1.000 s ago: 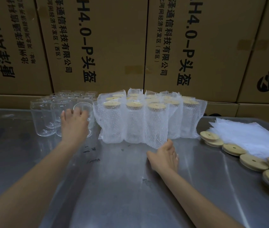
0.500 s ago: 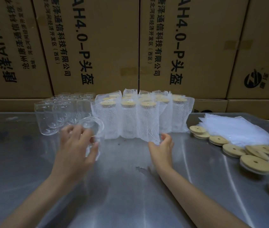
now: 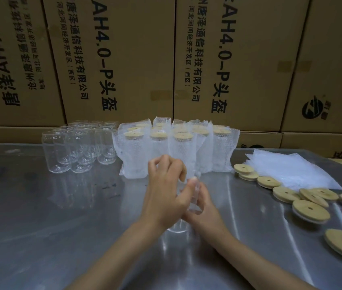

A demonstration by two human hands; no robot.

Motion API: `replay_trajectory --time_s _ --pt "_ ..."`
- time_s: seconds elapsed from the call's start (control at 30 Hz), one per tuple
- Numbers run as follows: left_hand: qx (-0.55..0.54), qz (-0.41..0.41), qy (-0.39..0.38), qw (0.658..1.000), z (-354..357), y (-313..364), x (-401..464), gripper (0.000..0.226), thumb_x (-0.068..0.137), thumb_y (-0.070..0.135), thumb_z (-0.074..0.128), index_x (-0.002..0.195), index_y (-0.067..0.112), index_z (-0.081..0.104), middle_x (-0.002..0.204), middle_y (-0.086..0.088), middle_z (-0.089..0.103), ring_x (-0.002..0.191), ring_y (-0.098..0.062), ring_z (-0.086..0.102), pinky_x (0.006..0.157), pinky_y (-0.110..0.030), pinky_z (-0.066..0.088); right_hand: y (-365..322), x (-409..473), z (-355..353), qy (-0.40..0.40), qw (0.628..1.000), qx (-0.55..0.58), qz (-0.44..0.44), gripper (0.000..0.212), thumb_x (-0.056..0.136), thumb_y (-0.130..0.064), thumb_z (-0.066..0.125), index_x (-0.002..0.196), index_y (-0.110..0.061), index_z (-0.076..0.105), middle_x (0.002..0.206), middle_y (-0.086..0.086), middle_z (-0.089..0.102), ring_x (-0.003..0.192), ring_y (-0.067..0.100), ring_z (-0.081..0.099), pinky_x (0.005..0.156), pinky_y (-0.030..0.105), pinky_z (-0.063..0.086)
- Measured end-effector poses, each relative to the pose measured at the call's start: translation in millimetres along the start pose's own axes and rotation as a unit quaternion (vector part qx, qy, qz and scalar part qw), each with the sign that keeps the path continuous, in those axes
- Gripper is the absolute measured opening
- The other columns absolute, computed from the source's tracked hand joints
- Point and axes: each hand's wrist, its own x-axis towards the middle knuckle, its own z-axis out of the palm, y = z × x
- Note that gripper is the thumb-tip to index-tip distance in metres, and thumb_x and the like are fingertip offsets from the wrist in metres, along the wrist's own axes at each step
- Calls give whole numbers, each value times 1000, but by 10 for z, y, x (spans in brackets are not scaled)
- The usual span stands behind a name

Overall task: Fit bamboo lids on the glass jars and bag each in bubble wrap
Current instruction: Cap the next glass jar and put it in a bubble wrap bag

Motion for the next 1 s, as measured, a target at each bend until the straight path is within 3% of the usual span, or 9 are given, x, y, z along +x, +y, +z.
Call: replay_trajectory --time_s 0.1,0.17,0.3,0.57,0.67,0.8,0.87,0.93,1.0 --pt "-90 -26 1 996 151 83 -12 24 80 49 51 97 35 40 108 20 34 107 -2 35 87 -2 29 -5 -26 -89 59 998 9 -26 79 50 -58 77 120 -33 49 122 -10 60 112 0 58 89 31 54" --pt "-184 -64 3 981 228 120 -20 50 75 52 59 112 44 27 125 24 24 119 3 35 89 0 32 -14 -45 -161 83 996 1 -44 78 54 -59 74 123 -36 47 121 -14 59 111 -8 56 87 24 53" --pt "-300 -161 -58 938 412 103 -136 74 66 53 69 121 51 19 139 20 25 126 1 38 82 -7 44 -1 -53 -292 105 993 -11 -53 72 60 -43 78 124 -38 46 119 -9 59 112 -7 56 90 29 52" --pt "-364 -237 -153 888 489 -128 -301 74 66 59 66 129 39 33 133 12 45 127 -8 47 105 -31 44 5 -75 -403 73 997 -13 -13 72 58 -42 78 123 -39 47 120 -5 60 113 4 58 99 37 50" --pt "-366 -258 -186 874 457 -151 -308 75 64 62 64 129 38 35 131 9 48 126 -8 48 106 -31 43 -14 -83 -403 35 999 -1 4 68 66 -33 72 127 -37 43 125 -4 55 121 10 54 104 39 45" --pt "-362 -272 -198 869 460 -167 -296 80 57 65 65 126 36 36 132 4 49 126 -12 50 108 -34 42 -76 -30 -526 -51 998 23 42 66 70 -25 57 132 -34 40 137 -11 45 129 -2 40 99 17 41" --pt "-357 -278 -188 872 466 -181 -292 81 55 63 67 125 34 37 132 2 49 126 -15 50 108 -37 41 -120 19 -687 -85 995 -1 46 51 79 -18 53 128 -32 49 139 -14 48 132 -2 38 105 18 32" --pt "-351 -280 -182 875 469 -190 -291 82 53 63 68 124 34 38 131 1 51 124 -16 51 106 -35 43 -127 70 -885 -56 996 -70 29 39 94 -3 41 117 -27 61 133 -9 56 132 7 43 100 13 33" --pt "-346 -282 -182 876 467 -194 -291 80 53 64 69 122 37 39 130 3 51 123 -14 52 102 -30 45 -55 114 -1091 62 971 -232 18 35 96 -3 43 114 -23 65 128 0 61 130 19 47 101 18 35"
